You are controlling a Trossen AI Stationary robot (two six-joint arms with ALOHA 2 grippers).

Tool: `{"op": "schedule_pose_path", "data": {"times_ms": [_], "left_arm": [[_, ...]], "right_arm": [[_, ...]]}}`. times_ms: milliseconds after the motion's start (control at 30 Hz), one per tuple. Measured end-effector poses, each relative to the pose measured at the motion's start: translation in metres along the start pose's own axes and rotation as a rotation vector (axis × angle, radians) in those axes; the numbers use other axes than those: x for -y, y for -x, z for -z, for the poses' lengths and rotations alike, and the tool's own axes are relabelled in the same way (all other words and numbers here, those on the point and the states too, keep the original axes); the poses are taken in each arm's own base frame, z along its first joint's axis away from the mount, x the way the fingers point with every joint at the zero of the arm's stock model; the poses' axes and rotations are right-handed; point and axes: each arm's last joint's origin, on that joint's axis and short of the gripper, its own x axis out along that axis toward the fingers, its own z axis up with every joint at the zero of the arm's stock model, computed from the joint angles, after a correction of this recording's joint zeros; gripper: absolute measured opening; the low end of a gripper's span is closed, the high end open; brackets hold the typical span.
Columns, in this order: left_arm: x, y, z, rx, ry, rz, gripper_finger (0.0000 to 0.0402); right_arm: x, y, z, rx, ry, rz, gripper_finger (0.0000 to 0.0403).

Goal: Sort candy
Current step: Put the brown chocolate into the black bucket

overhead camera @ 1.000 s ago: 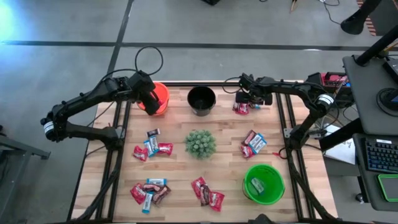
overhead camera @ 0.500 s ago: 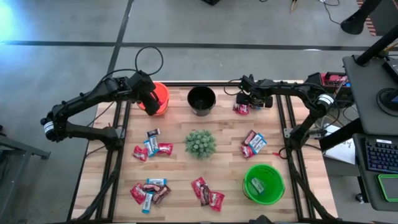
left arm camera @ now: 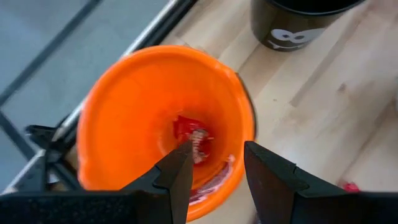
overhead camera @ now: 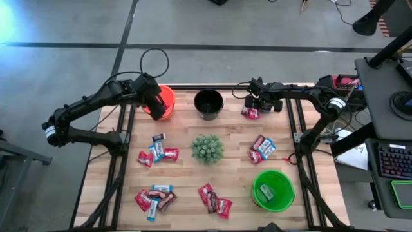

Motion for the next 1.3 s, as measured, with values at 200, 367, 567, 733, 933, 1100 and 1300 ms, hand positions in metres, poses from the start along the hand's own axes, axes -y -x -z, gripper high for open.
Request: {"op": "schedule_pose_path", "data": {"times_ms": [200,367,567,733,933,1100,1300], "left_arm": [[0.0007,0.0000,0.0002,-0.004,0.000,0.023,0.0126],[0.0006,0.0000,0.0007,-0.008,-0.001,0.023,0.0126],[0.0006,0.0000,0.0006,-0.008,-0.001,0.023,0.0126],[0.0006,0.0000,0.0006,-0.008,-0.001,0.023,0.0126],[0.0006,0.0000,0.0006,-0.008,-0.001,0.022,0.0126],[0.0006,0.0000,0.0006,-0.008,-0.001,0.022,0.0126],[0.0006,0.0000,0.0006,-0.008,-0.002,0.022,0.0126]], "right_arm": [[-0.0002,0.0001,0.0002,-0.006,0.001,-0.005,0.0067],[-0.0027,0.0001,0.0002,-0.031,0.022,-0.050,0.0100],[-0.0030,0.0001,0.0010,-0.036,0.025,-0.052,0.0148],[-0.0040,0.0005,0.0034,-0.040,0.035,-0.051,0.0170],[-0.0049,0.0011,0.0025,-0.035,0.034,-0.056,0.0177],[-0.0070,0.0030,0.0024,-0.034,0.031,-0.066,0.0178],[-0.0096,0.0059,-0.0007,-0.013,0.027,-0.072,0.0178]]}}
